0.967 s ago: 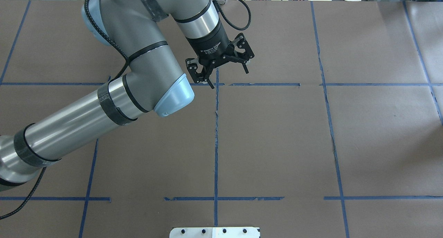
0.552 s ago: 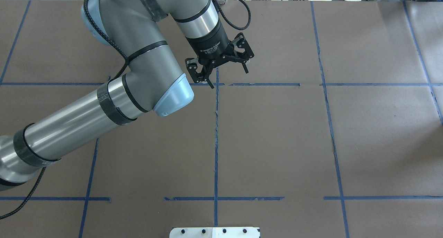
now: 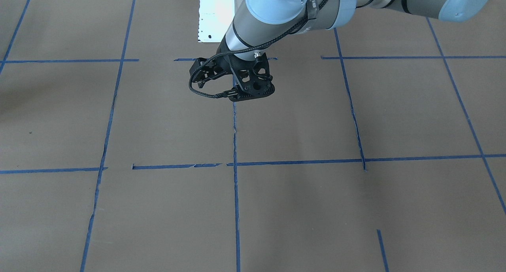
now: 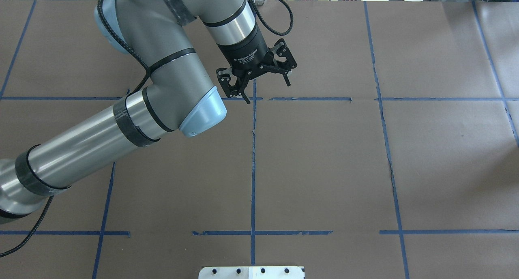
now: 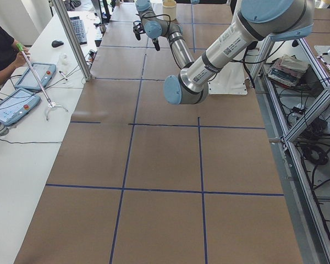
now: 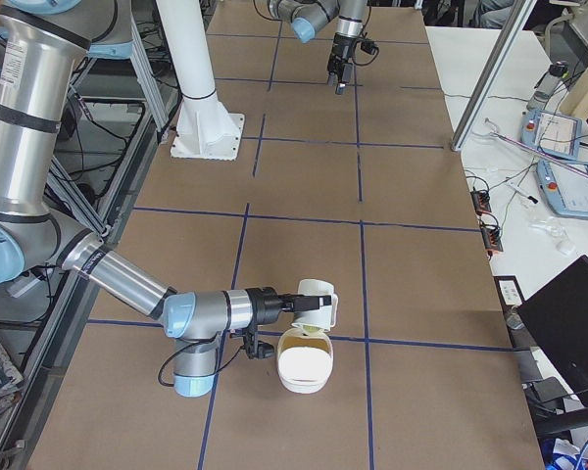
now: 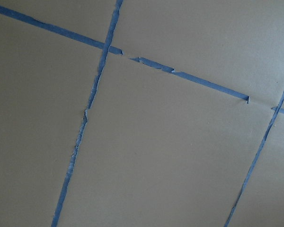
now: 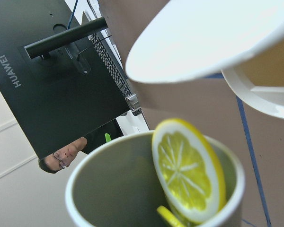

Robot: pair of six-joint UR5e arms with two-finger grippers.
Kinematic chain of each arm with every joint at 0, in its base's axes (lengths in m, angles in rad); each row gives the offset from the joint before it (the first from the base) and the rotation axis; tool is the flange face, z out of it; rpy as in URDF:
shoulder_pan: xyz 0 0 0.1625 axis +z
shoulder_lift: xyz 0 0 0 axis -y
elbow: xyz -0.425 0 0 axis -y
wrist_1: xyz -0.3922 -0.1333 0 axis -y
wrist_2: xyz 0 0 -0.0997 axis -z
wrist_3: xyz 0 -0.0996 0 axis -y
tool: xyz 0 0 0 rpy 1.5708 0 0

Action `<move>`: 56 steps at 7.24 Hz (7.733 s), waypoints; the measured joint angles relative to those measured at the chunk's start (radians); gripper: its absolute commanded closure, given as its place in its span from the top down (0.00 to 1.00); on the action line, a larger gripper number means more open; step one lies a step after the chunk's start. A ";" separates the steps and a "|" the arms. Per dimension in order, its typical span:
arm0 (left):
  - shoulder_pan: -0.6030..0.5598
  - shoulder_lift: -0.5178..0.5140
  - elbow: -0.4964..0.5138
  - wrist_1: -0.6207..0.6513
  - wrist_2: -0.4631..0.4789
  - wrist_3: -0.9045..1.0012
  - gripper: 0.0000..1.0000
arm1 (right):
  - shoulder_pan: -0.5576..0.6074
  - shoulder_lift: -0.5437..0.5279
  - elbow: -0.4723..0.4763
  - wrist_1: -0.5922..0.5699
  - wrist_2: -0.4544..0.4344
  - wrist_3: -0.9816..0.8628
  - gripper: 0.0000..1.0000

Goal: Left arm hands cup to right arm to dump lemon

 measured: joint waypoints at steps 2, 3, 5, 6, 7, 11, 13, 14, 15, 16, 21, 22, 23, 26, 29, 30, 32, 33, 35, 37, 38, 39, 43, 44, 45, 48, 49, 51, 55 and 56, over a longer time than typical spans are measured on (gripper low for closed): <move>0.000 0.000 0.000 0.000 0.000 0.001 1.00 | 0.005 0.011 -0.059 0.074 -0.017 0.185 0.32; 0.000 0.000 0.000 0.000 0.003 0.001 1.00 | 0.005 0.018 -0.080 0.090 -0.022 0.243 0.34; 0.000 0.000 0.000 -0.001 0.013 0.002 1.00 | 0.006 0.039 -0.098 0.102 -0.025 0.347 0.35; 0.000 0.000 0.000 -0.001 0.014 0.002 1.00 | 0.006 0.043 -0.101 0.119 -0.025 0.388 0.35; 0.000 -0.001 0.000 -0.002 0.015 0.002 1.00 | 0.007 0.041 -0.103 0.140 -0.025 0.427 0.35; -0.001 -0.001 -0.004 0.000 0.015 0.002 1.00 | 0.006 0.051 -0.056 0.196 -0.019 0.446 0.37; -0.001 -0.001 -0.007 0.000 0.015 0.001 1.00 | -0.006 0.066 0.011 0.171 -0.014 0.367 0.39; -0.001 -0.001 -0.008 0.000 0.015 0.000 1.00 | -0.022 0.090 0.028 0.123 -0.017 0.337 0.40; -0.002 -0.001 -0.009 0.000 0.015 0.000 1.00 | -0.038 0.120 0.044 0.062 -0.020 0.308 0.40; -0.005 -0.001 -0.012 0.000 0.015 0.000 1.00 | -0.061 0.152 0.056 0.003 -0.034 0.276 0.40; -0.022 0.004 -0.021 0.001 0.015 -0.001 1.00 | -0.270 0.289 0.175 -0.300 -0.234 -0.027 0.39; -0.029 0.006 -0.021 0.002 0.015 -0.001 1.00 | -0.311 0.322 0.178 -0.315 -0.239 -0.189 0.39; -0.036 0.007 -0.021 0.002 0.016 -0.001 1.00 | -0.352 0.348 0.178 -0.323 -0.238 -0.352 0.39; -0.045 0.006 -0.020 0.002 0.020 -0.001 1.00 | -0.443 0.395 0.205 -0.392 -0.227 -0.769 0.40; -0.045 0.003 -0.020 0.002 0.038 -0.003 1.00 | -0.518 0.436 0.306 -0.609 -0.226 -1.172 0.40; -0.044 0.001 -0.020 0.001 0.047 -0.003 1.00 | -0.542 0.448 0.366 -0.724 -0.229 -1.288 0.40; -0.043 -0.014 -0.013 -0.001 0.093 -0.048 1.00 | -0.594 0.469 0.464 -0.908 -0.250 -1.504 0.39; -0.043 -0.021 -0.009 -0.002 0.112 -0.065 1.00 | -0.639 0.486 0.505 -0.992 -0.299 -1.599 0.41; -0.041 -0.029 -0.007 -0.001 0.125 -0.072 1.00 | -0.799 0.515 0.608 -1.187 -0.495 -1.786 0.43; -0.040 -0.033 -0.010 0.008 0.127 -0.077 1.00 | -0.985 0.558 0.644 -1.289 -0.729 -1.872 0.43; -0.039 -0.037 -0.013 0.012 0.127 -0.080 1.00 | -1.071 0.597 0.646 -1.354 -0.853 -1.898 0.43; -0.039 -0.042 -0.017 0.029 0.127 -0.082 1.00 | -1.140 0.628 0.644 -1.410 -0.958 -1.916 0.43; -0.007 -0.038 -0.070 0.140 0.135 -0.079 0.92 | -1.221 0.683 0.632 -1.473 -1.094 -2.001 0.43; 0.009 -0.036 -0.084 0.158 0.137 -0.072 0.91 | -1.222 0.689 0.631 -1.473 -1.098 -2.015 0.43; 0.023 -0.033 -0.089 0.175 0.138 -0.052 0.89 | -1.223 0.692 0.630 -1.473 -1.102 -2.023 0.44; 0.060 -0.029 -0.088 0.223 0.162 0.005 0.75 | -1.224 0.697 0.631 -1.472 -1.121 -2.052 0.45; 0.071 -0.029 -0.085 0.226 0.170 0.008 0.46 | -1.224 0.698 0.631 -1.473 -1.122 -2.054 0.45; 0.081 -0.028 -0.084 0.229 0.174 0.009 0.01 | -1.224 0.698 0.630 -1.473 -1.123 -2.055 0.53; 0.082 -0.011 -0.098 0.251 0.175 0.009 0.00 | -1.231 0.691 0.624 -1.470 -1.125 -2.055 1.00; 0.081 -0.010 -0.111 0.265 0.175 0.009 0.00 | -1.241 0.690 0.614 -1.469 -1.138 -2.055 1.00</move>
